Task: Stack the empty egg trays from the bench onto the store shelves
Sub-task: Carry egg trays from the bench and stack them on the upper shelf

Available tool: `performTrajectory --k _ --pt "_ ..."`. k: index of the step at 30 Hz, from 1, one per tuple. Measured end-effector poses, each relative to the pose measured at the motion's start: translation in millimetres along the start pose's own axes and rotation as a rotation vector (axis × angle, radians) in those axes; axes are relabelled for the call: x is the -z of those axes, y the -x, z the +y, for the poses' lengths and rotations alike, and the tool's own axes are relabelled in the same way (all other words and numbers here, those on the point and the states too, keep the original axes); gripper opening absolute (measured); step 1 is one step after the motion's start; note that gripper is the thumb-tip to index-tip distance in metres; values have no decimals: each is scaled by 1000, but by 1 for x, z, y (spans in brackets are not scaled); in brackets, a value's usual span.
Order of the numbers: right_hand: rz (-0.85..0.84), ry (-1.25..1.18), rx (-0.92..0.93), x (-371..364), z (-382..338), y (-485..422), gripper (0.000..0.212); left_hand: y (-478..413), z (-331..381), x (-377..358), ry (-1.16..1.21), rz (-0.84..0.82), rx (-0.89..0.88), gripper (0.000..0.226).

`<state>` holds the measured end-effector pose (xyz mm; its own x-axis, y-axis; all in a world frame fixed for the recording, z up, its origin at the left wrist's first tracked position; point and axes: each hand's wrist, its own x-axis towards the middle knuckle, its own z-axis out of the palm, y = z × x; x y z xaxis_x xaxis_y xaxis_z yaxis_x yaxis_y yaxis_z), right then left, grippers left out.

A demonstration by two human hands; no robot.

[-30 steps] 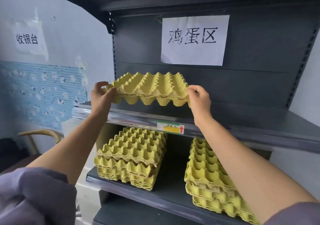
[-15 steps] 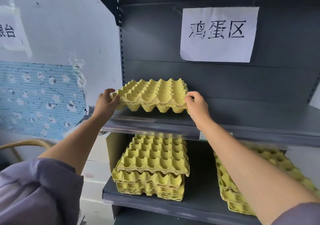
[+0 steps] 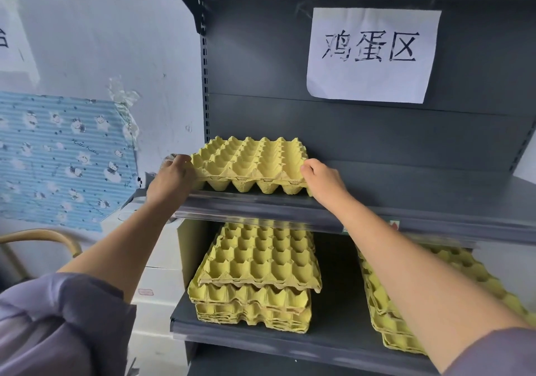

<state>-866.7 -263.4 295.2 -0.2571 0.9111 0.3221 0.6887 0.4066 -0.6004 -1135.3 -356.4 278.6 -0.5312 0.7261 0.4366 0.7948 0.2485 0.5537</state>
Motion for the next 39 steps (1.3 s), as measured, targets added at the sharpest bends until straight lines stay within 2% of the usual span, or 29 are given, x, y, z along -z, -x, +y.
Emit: performTrajectory --k 2,6,9,13,18,22,27,33,39 --pt "55 125 51 3 -2 6 44 3 1 3 -1 15 -4 39" --pt "243 444 265 15 -1 20 40 10 15 10 -89 150 -71 37" --pt "285 521 366 30 8 29 39 20 44 14 -106 196 -201 35" --pt "368 517 394 60 29 47 34 42 95 5 -146 186 -409 34" --pt "421 531 364 121 86 87 31 92 173 -31 -232 115 -633 29" --pt "522 580 356 190 166 137 29 153 250 -68 -260 120 -815 22" --pt "539 647 272 289 276 211 38 247 360 -122 -212 136 -975 25" --pt "476 716 132 373 384 286 38 333 460 -188 -126 28 -1093 32" --pt "364 780 -52 429 496 339 21 406 561 -265 -3 -69 -1300 31"
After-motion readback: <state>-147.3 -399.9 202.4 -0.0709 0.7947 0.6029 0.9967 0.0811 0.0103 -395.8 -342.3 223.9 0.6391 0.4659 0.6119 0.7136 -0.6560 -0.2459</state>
